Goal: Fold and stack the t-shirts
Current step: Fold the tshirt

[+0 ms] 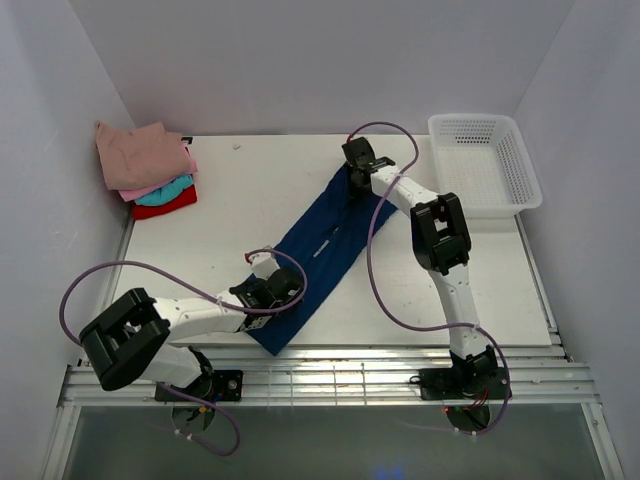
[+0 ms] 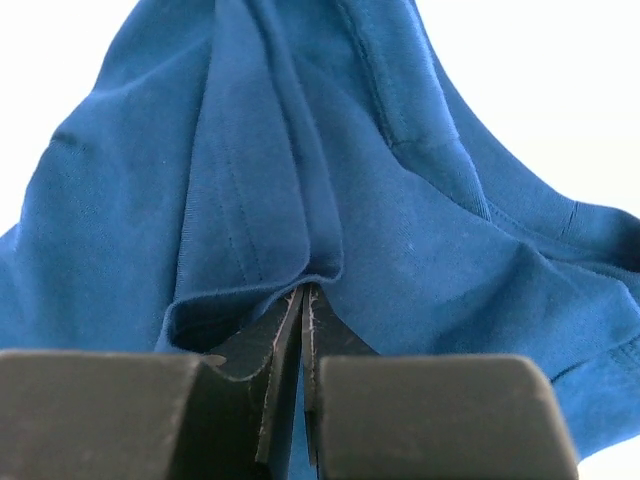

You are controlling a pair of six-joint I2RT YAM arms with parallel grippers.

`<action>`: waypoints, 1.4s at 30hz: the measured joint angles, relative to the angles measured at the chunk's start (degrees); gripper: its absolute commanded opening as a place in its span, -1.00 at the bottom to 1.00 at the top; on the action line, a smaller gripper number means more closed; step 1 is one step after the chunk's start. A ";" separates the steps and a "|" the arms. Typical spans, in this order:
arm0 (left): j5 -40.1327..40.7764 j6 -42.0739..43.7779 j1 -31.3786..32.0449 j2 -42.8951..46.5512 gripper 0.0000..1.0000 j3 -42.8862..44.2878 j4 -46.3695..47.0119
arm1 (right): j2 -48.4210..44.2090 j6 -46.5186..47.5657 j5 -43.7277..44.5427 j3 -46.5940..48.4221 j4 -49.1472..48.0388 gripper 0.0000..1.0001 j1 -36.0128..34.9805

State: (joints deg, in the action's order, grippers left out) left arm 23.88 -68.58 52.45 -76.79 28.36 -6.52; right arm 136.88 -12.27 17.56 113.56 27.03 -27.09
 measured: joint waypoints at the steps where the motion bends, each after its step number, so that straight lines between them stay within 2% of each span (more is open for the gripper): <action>1: 0.04 -0.22 0.37 -0.63 -1.00 0.48 0.15 | 1.18 0.13 -0.68 1.95 0.24 -0.83 0.00; 5: 0.00 -1.05 2.19 -4.33 -1.00 3.54 0.55 | 4.81 0.68 -4.28 7.72 -0.33 -0.82 0.07; 13: -0.33 -2.08 7.72 -12.09 -1.00 11.17 0.31 | 6.05 0.20 -14.34 8.37 -6.21 -0.78 1.97; 24: -0.48 -0.07 9.29 -17.90 -1.00 23.23 -1.33 | 5.75 -0.31 -29.11 6.62 -17.97 -0.69 7.37; 26: 0.02 1.07 9.29 -17.86 -1.00 25.79 -1.20 | 3.74 0.26 -30.12 4.66 -19.12 -0.68 8.33; 28: 1.51 3.54 9.29 -17.70 -0.99 28.39 -1.20 | -2.25 0.83 -30.38 -1.75 -20.55 -0.66 9.14; 30: 3.41 7.19 9.05 -17.03 -0.92 30.64 -1.18 | -10.03 0.96 -30.14 -8.68 -21.31 -0.63 9.77; 32: 4.22 12.70 8.09 -16.20 -0.64 32.74 -0.39 | -19.06 0.98 -29.46 -15.30 -22.43 -0.58 9.86; 33: 4.04 15.91 7.02 -15.67 -0.62 33.48 0.66 | -23.69 0.92 -29.20 -18.05 -22.58 -0.57 9.75; 38: -0.39 28.65 -4.02 -15.82 -0.47 37.33 3.65 | -43.41 0.74 -26.40 -32.50 -25.27 -0.60 7.21; 40: -1.57 32.24 -8.13 -17.59 -0.21 39.63 4.07 | -48.81 0.57 -24.24 -39.78 -25.31 -0.65 4.72; 42: -1.92 36.02 -11.23 -20.39 0.17 42.10 4.26 | -51.69 0.22 -21.79 -46.77 -24.41 -0.76 1.14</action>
State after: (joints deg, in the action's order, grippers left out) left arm 21.96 -32.56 41.21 -97.19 70.46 -2.26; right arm 85.19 -12.05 -4.23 66.78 2.61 -25.96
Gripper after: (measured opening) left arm 0.419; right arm 0.161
